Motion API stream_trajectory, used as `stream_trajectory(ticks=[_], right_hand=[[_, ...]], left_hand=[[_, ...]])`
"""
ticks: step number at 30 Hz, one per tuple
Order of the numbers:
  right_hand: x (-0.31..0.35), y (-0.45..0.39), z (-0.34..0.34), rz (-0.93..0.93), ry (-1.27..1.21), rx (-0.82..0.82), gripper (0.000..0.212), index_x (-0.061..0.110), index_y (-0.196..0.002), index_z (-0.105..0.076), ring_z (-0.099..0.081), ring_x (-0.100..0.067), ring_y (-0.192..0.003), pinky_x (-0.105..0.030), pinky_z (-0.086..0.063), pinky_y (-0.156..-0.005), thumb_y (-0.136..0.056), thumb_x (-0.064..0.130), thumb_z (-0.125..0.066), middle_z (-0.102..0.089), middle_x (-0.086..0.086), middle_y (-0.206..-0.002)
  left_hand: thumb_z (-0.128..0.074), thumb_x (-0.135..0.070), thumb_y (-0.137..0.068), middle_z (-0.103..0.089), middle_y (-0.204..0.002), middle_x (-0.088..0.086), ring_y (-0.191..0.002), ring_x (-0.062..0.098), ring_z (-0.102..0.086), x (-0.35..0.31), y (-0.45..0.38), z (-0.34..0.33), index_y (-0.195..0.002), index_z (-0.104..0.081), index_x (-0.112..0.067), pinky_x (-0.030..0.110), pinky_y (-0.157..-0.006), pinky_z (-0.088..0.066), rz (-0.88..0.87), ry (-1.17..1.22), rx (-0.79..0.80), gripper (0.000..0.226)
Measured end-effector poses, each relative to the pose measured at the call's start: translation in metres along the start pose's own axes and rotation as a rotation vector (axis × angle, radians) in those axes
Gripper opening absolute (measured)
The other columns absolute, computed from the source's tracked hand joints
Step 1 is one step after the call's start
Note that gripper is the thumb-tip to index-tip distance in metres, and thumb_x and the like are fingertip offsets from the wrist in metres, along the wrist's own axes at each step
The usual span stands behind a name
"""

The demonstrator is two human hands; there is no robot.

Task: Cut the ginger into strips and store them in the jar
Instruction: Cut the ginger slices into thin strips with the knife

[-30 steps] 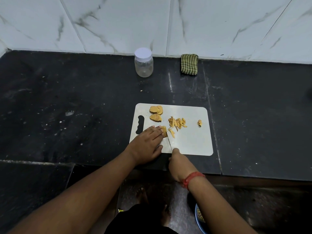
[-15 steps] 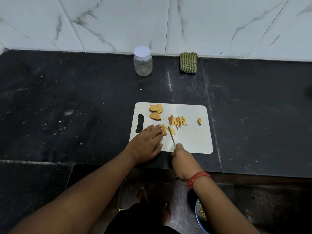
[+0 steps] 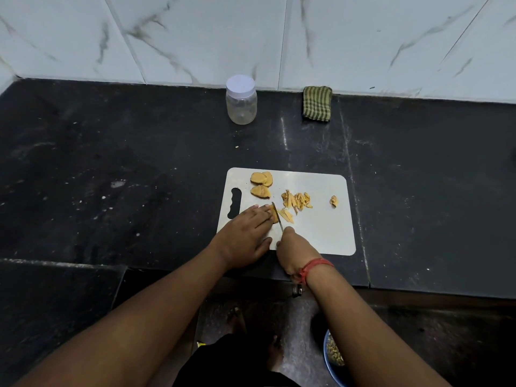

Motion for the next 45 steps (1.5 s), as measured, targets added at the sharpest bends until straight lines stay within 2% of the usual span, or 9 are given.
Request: stream_trajectory(ticks=[6, 11, 14, 19, 25, 29, 34, 40, 45], right_hand=[[-0.011, 0.011, -0.013, -0.012, 0.007, 0.024, 0.022, -0.001, -0.118, -0.041, -0.061, -0.032, -0.101, -0.028, -0.037, -0.069, -0.097, 0.004, -0.041, -0.062, -0.019, -0.111], [-0.01, 0.009, -0.01, -0.007, -0.01, 0.009, 0.022, -0.002, -0.118, -0.04, -0.061, -0.031, -0.101, -0.028, -0.038, -0.07, -0.097, 0.004, -0.041, -0.063, -0.02, -0.11], [-0.018, 0.022, -0.02, 0.018, -0.013, 0.028, 0.009, 0.005, -0.105, -0.038, -0.06, -0.031, -0.095, -0.028, -0.036, -0.068, -0.096, 0.003, -0.04, -0.062, -0.018, -0.104], [-0.037, 0.025, -0.02, 0.02, -0.014, -0.004, 0.012, 0.01, -0.097, -0.031, -0.047, -0.017, -0.065, -0.019, -0.024, -0.046, -0.094, 0.001, -0.038, -0.046, -0.001, -0.073], [-0.028, 0.03, -0.004, 0.048, -0.1, -0.071, 0.003, 0.011, -0.098, -0.035, -0.048, -0.024, -0.075, -0.029, -0.035, -0.068, -0.097, 0.009, -0.037, -0.049, -0.007, -0.084], [-0.011, 0.019, -0.001, 0.073, -0.12, -0.062, 0.005, 0.011, -0.096, -0.034, -0.045, -0.017, -0.064, -0.029, -0.032, -0.063, -0.097, 0.007, -0.038, -0.046, 0.0, -0.073], [-0.004, 0.009, 0.0, 0.064, -0.114, -0.024, 0.006, 0.01, -0.098, -0.035, -0.057, -0.03, -0.088, -0.028, -0.034, -0.068, -0.099, 0.008, -0.04, -0.059, -0.014, -0.094], [-0.003, 0.01, 0.002, 0.068, -0.105, -0.03, 0.008, 0.006, -0.106, -0.039, -0.053, -0.026, -0.084, -0.027, -0.033, -0.068, -0.099, 0.009, -0.04, -0.061, -0.017, -0.103], [-0.003, 0.004, -0.001, 0.038, -0.065, -0.014, 0.017, 0.001, -0.114, -0.04, -0.059, -0.032, -0.098, -0.027, -0.033, -0.067, -0.098, 0.006, -0.039, -0.062, -0.019, -0.108]], left_hand=[[-0.052, -0.035, -0.097, -0.057, -0.142, 0.017, -0.139, 0.028, -0.048, -0.001, -0.001, -0.001, -0.134, -0.06, -0.002, 0.04, -0.122, -0.032, -0.001, -0.024, 0.001, 0.05], [-0.051, -0.036, -0.097, -0.058, -0.141, 0.016, -0.138, 0.027, -0.048, -0.002, -0.001, 0.0, -0.134, -0.061, -0.002, 0.04, -0.121, -0.032, 0.002, -0.017, -0.001, 0.05], [-0.052, -0.035, -0.097, -0.059, -0.14, 0.016, -0.138, 0.027, -0.049, -0.001, 0.0, 0.001, -0.133, -0.061, -0.002, 0.039, -0.122, -0.031, 0.003, -0.03, -0.016, 0.05], [-0.051, -0.035, -0.097, -0.057, -0.143, 0.015, -0.141, 0.025, -0.046, -0.001, 0.0, 0.001, -0.135, -0.061, -0.003, 0.036, -0.124, -0.026, 0.013, -0.03, -0.017, 0.05], [-0.052, -0.035, -0.098, -0.056, -0.143, 0.015, -0.141, 0.025, -0.045, -0.001, 0.0, 0.002, -0.135, -0.06, -0.003, 0.039, -0.124, -0.027, 0.007, -0.023, -0.021, 0.05], [-0.053, -0.034, -0.098, -0.057, -0.141, 0.016, -0.14, 0.026, -0.046, -0.002, 0.001, 0.003, -0.134, -0.061, -0.002, 0.04, -0.123, -0.029, -0.003, -0.011, -0.032, 0.049], [-0.052, -0.036, -0.099, -0.055, -0.144, 0.016, -0.142, 0.026, -0.044, -0.002, 0.001, 0.003, -0.137, -0.059, -0.003, 0.038, -0.124, -0.027, -0.001, -0.017, -0.013, 0.051], [-0.054, -0.037, -0.098, -0.056, -0.143, 0.014, -0.142, 0.024, -0.044, 0.0, 0.001, 0.003, -0.137, -0.059, -0.004, 0.036, -0.124, -0.024, 0.005, 0.004, -0.015, 0.051], [-0.054, -0.037, -0.098, -0.058, -0.142, 0.014, -0.142, 0.025, -0.044, -0.001, 0.0, 0.002, -0.135, -0.06, -0.004, 0.037, -0.124, -0.026, -0.008, 0.0, -0.018, 0.05]])
Point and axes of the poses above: each hand's wrist, its own y-axis away from the middle knuckle, its own z-axis out of the back of the hand, x = y × z, the point moved 9 cm from there along -y, towards the middle knuckle
